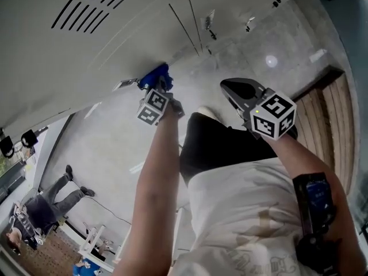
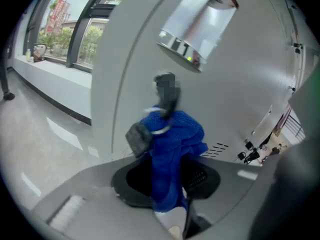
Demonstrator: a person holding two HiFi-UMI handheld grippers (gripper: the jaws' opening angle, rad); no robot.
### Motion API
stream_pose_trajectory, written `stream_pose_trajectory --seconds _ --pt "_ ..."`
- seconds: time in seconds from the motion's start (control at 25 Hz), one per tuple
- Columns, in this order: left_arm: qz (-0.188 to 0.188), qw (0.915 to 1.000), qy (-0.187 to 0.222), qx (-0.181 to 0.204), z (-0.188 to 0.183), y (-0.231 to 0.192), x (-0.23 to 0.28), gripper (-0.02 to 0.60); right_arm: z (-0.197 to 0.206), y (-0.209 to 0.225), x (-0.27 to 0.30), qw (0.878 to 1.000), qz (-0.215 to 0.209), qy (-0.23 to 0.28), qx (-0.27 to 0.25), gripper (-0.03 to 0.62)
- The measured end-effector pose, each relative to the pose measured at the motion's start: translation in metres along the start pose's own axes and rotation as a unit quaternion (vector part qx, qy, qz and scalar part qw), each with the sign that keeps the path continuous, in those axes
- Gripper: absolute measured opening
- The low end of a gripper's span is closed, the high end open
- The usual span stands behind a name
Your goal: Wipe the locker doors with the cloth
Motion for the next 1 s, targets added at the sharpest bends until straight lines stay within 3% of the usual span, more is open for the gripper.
stream_pose_trajectory --seconds 0.2,0.36,0.6,0.76,0.88,1.0 --pt "-0.029 0.9995 0.000 0.014 -0.002 -0.036 -0.013 0.130 -0.008 -0.014 0.020 1.000 -0.013 -0.005 -0.024 0.008" --pt "-0.027 0.9984 -0.008 0.050 -0.003 -0.050 -0.017 0.130 -0.018 -0.023 0.036 0.997 -0.012 -0.009 -0.071 0.006" --pt "-0.022 0.9971 -0.003 0.073 -0.002 -0.054 -0.017 0.130 -0.028 -0.024 0.069 0.993 -0.016 -0.017 -0.113 0.006" --pt "-0.003 0.9986 -0.001 0.054 -0.001 -0.054 -0.009 0.130 -0.028 -0.025 0.074 0.995 -0.026 -0.013 -0.099 0.007" --pt "0.001 0.9983 -0.005 0.059 -0.001 -0.048 -0.007 0.130 -0.019 -0.024 0.069 0.997 -0.032 -0.011 -0.069 0.006" --pt "0.027 0.9978 -0.016 0.058 0.002 -0.033 0.002 0.130 -0.013 -0.019 0.058 0.998 -0.034 -0.009 -0.047 0.006"
Point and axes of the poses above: the fingertips, and each gripper's own axes: x forward along the fingers, y to its right, z out of its underside, the point moved 9 cm from there along -x, backward along the fingers, and after that the axes turned 14 degrees about -y, right-handed, at the moved point
